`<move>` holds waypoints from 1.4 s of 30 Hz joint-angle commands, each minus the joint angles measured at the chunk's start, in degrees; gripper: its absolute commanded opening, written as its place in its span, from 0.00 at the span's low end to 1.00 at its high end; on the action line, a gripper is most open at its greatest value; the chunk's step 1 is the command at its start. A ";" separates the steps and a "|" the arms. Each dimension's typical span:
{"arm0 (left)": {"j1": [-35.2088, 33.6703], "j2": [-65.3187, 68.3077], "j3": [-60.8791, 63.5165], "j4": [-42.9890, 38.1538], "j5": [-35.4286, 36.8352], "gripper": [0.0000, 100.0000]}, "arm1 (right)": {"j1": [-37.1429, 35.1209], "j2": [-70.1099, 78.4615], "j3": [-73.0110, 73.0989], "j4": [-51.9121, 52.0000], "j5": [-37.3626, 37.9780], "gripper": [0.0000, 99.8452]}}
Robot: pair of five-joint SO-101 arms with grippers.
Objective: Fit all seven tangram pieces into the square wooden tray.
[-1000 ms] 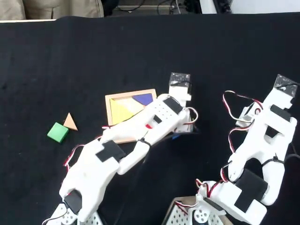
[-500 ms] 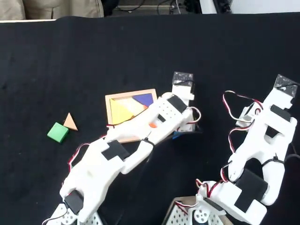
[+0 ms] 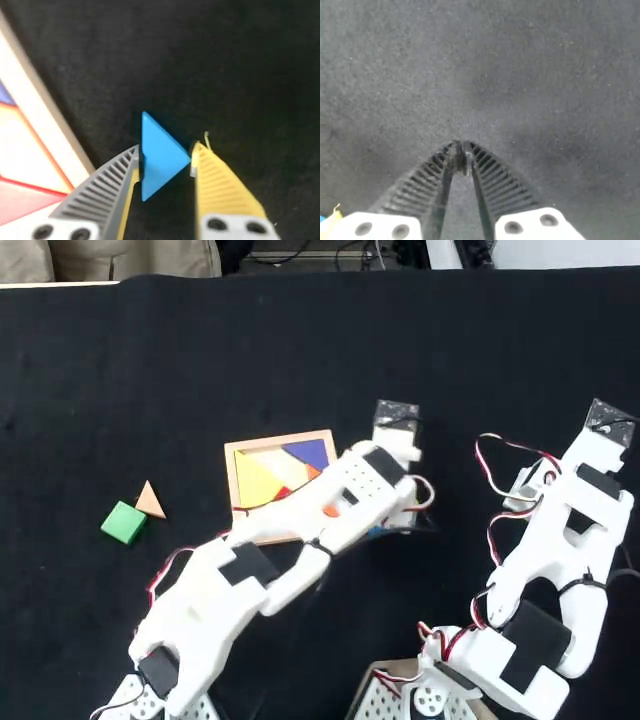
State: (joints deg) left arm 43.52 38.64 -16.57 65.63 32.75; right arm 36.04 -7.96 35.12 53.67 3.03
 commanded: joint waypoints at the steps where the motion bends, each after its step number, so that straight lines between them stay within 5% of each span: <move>1: 1.10 0.00 -0.66 1.23 -1.67 0.15 | -0.70 -0.13 -3.03 0.00 -0.35 0.01; 15: 1.01 0.00 -0.48 -2.11 -1.93 0.16 | -0.70 -0.13 -3.03 0.00 -0.09 0.01; 20: 0.66 -0.09 -0.66 -6.24 -6.95 0.05 | -0.53 -0.13 -3.12 0.00 0.00 0.01; 31: 1.27 -0.79 -1.10 -4.22 -10.81 0.03 | 1.14 -0.13 -3.56 -0.09 0.18 0.01; 42: -4.53 -8.18 -8.84 10.55 -38.15 0.03 | 2.90 -0.13 -4.18 0.00 1.49 0.01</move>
State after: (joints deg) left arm 42.73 36.00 -21.23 73.54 1.80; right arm 37.98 -7.96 35.12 53.67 4.09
